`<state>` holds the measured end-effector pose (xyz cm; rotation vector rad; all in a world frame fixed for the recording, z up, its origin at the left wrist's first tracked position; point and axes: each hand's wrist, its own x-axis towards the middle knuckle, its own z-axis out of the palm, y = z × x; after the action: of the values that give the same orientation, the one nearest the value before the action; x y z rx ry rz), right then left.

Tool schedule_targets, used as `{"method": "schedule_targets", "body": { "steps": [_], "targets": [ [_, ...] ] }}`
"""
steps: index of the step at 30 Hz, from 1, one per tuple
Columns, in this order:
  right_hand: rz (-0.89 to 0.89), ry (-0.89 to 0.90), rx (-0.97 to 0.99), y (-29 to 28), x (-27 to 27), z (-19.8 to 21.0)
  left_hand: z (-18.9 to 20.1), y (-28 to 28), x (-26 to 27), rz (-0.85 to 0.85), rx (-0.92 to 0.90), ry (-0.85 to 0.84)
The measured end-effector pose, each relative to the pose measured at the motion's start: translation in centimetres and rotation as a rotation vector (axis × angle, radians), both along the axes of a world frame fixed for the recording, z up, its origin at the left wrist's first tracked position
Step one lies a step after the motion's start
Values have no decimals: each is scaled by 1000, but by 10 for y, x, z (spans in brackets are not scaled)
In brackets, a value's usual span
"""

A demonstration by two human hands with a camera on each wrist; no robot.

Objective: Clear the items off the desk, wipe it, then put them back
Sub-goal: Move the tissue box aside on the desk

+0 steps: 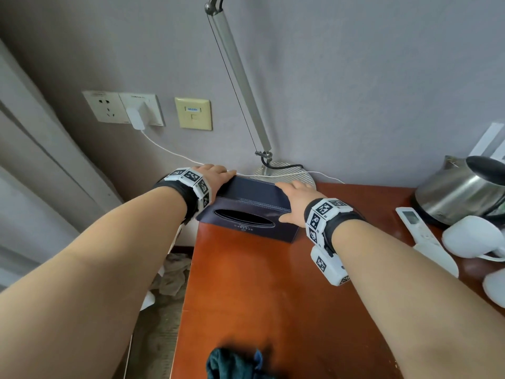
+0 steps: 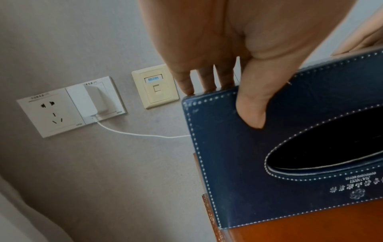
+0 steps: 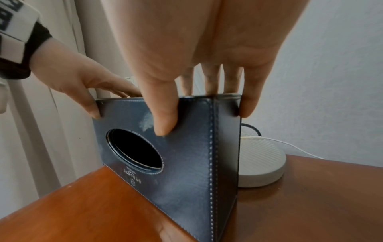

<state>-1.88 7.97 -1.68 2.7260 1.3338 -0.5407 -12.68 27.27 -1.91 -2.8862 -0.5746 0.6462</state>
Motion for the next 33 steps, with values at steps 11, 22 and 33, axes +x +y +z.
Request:
{"method": "schedule_targets", "body": {
  "steps": [11, 22, 33],
  "targets": [
    [0, -42, -12, 5, -1, -8, -2, -5, -1, 39, -34, -26],
    [-7, -93, 17, -53, 0, 27, 27, -75, -7, 137, -185, -234],
    [-139, -87, 82, -214, 40, 60, 51, -230, 46, -54, -359, -382]
  ]
}}
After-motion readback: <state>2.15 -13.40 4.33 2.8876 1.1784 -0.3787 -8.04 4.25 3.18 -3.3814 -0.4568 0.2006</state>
